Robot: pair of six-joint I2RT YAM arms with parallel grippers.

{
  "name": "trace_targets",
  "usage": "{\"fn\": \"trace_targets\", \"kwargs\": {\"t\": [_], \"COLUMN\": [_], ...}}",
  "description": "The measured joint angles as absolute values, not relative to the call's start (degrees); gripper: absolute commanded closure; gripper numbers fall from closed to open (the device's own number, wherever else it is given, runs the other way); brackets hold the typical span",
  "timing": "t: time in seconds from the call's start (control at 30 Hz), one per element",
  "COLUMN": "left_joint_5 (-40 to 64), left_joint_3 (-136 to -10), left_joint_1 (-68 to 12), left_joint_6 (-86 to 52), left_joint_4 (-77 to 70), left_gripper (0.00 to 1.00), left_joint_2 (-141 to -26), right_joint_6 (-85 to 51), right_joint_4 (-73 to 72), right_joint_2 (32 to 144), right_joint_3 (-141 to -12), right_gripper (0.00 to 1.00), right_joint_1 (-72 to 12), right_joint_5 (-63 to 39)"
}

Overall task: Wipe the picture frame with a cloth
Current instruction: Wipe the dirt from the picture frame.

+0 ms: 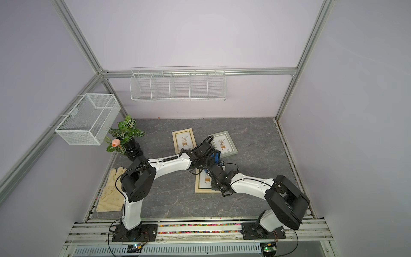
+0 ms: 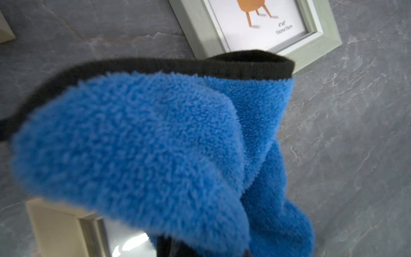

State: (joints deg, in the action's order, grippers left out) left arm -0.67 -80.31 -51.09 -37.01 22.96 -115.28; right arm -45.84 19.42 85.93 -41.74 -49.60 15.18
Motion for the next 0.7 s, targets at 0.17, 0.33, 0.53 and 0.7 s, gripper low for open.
{"fn": "trace_targets", "kwargs": {"t": [0.17,0.33,0.53,0.7], "left_joint_5": [-0.51,-1.26,-0.36,-0.95], "left_joint_3": [-75.79,-74.3,-81.3,-82.5], "left_joint_1": [-46.22,-43.88,-49.01,-49.78], "left_joint_6": [-36.53,-35.92,-35.97,-36.16], "left_joint_4": [23.53,24.14,25.34,26.5], "left_gripper": [1.0,1.0,1.0,1.0], "left_joint_2": [-112.12,-110.15,-115.13,-116.29], "right_joint_6": [-45.8,-45.8,-45.82,-45.84], "right_joint_4": [19.4,19.46,19.49,19.53], "right_joint_2": [85.95,86.0,86.11,86.08], "right_joint_3": [-41.87,-41.87,-41.87,-41.87], "right_gripper": [0.84,0.84,0.84,0.84], "right_joint_1": [-49.6,-49.6,-49.6,-49.6], "right_joint_5": [15.35,15.31,15.25,15.33]}}
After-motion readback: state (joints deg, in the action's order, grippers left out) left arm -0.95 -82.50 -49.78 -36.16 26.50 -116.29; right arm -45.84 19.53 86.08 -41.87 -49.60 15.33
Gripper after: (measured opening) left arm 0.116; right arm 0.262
